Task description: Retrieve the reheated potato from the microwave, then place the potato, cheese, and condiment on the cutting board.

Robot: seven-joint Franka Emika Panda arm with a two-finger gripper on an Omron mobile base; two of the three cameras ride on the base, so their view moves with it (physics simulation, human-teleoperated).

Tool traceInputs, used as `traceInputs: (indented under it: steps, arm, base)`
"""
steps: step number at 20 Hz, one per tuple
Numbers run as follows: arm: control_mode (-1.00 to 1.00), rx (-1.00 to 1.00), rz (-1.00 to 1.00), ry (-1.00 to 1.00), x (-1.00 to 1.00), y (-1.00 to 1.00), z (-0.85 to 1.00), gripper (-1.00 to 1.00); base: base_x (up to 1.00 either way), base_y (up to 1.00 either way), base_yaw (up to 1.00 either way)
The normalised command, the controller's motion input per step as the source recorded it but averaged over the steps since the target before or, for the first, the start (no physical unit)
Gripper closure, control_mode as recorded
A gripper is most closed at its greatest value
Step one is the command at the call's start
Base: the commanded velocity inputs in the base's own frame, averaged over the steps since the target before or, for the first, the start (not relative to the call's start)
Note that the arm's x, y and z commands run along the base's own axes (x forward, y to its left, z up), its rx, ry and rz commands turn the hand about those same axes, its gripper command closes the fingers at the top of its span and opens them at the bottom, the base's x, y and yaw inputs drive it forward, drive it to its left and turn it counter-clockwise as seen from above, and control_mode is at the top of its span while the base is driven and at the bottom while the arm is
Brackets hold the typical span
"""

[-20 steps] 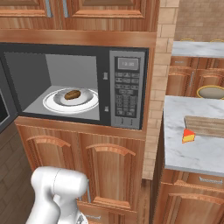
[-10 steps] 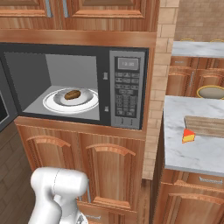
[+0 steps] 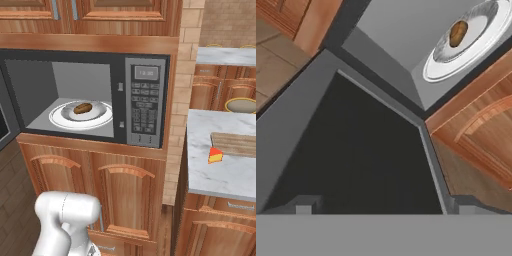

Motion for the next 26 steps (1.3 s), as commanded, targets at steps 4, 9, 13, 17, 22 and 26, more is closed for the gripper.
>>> traceInputs:
  steps: [4,9,13,17,22,26]
  arm:
    - [-1.0,0.0,-0.07,0.22,-0.04,-0.55,0.22,-1.0]
    - [-1.0,0.0,0.0,0.13,-0.12,-0.6,0.18,-1.0]
    - [-1.0,0.0,0.0,0.12,-0.07,-0.59,0.15,-1.0]
    - [-1.0,0.0,0.0,0.11,-0.03,-0.56,0.11,-1.0]
    - [-1.0,0.0,0.0,0.02,0.0,-0.41,0.08,-1.0]
    - [-1.0,0.0,0.0,0.0,0.0,-0.32,0.0,-1.0]
  base:
    - [0.0,0.0,0.0]
    - [0.0,0.0,0.0]
    - [0.0,0.0,0.0]
    - [0.0,0.0,0.0]
    - [0.0,0.0,0.0]
    - [0.0,0.0,0.0]
